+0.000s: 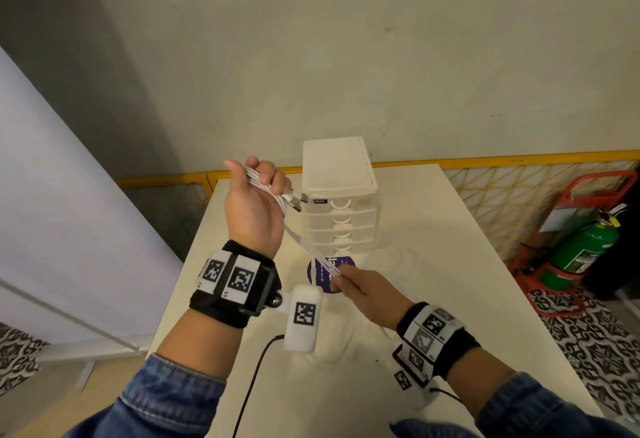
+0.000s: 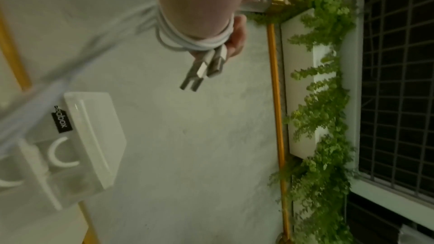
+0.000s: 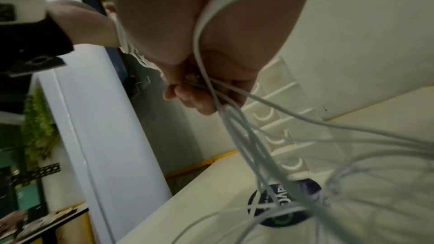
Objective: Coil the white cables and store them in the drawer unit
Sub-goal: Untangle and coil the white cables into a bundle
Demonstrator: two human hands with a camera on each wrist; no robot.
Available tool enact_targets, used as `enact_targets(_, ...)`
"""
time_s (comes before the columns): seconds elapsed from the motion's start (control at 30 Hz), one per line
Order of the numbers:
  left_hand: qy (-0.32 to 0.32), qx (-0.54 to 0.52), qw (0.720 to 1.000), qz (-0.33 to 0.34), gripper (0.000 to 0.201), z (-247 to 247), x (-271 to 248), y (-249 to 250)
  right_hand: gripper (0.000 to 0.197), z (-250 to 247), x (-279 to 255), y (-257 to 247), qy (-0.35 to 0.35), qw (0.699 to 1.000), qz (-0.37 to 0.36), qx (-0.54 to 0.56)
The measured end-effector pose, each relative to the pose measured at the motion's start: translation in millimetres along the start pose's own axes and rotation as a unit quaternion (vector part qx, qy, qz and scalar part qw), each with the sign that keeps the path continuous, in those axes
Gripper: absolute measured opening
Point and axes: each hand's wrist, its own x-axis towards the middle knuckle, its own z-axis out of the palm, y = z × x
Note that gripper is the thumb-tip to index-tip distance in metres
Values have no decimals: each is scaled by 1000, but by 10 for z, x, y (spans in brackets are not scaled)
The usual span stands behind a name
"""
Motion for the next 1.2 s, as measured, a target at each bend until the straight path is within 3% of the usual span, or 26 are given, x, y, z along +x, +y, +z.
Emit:
enact_targets(0.1, 34, 84, 995, 45, 38, 2, 83, -32, 29, 9, -16, -102, 17, 999, -37, 10)
enact_targets(0.17, 29, 256, 964, 71, 35, -12, 95, -106, 24, 7, -27, -163, 13, 998, -62, 23)
enact_targets(0.2, 9, 379, 922, 83, 36, -36, 80, -154, 22, -13, -26, -195, 10, 997, -71, 27)
enact_targets(0.27, -67, 611, 786, 64, 47, -111, 14, -235, 22, -110, -24, -288, 17, 996, -83, 33)
enact_targets(0.33, -161, 736, 657, -22, 56, -189, -61, -264, 22, -243, -6, -322, 35, 994, -97, 43)
enact_targets(0.37, -200, 749, 627, -79, 56, -204, -105, -256, 21, -312, 5, -332, 42, 992, -105, 47)
enact_targets(0.4, -230, 734, 621, -147, 53, -218, -136, -254, 18, -373, 21, -331, 50, 991, -108, 57)
enact_targets(0.47, -274, 662, 643, -273, 52, -199, -209, -234, 17, -479, 38, -290, 62, 988, -106, 97)
enact_targets(0.53, -315, 617, 644, -322, 52, -169, -268, -218, 26, -537, 33, -198, 79, 985, -105, 112)
enact_targets(0.63, -323, 638, 645, -268, 47, -180, -278, -197, 17, -545, 6, -18, 114, 986, -87, 86)
enact_targets(0.77, -243, 628, 701, -233, 37, -257, -265, -202, 15, -494, -59, 114, 131, 985, -73, 85)
enact_targets(0.8, -223, 628, 711, -224, 36, -267, -263, -208, 18, -469, -72, 108, 125, 987, -75, 67)
enact_targets(0.87, -181, 619, 736, -206, 35, -264, -252, -207, 46, -401, -109, 114, 125, 990, -64, 32)
enact_targets(0.93, -157, 610, 751, -199, 34, -224, -252, -202, 69, -329, -161, 120, 167, 984, -57, 21)
enact_targets(1.1, -136, 597, 770, -179, 38, -121, -295, -241, 76, -153, -254, 85, 239, 969, -57, 17)
enact_targets(1.2, -87, 576, 797, -162, 42, -107, -271, -242, 72, -94, -283, 110, 335, 937, -87, -56)
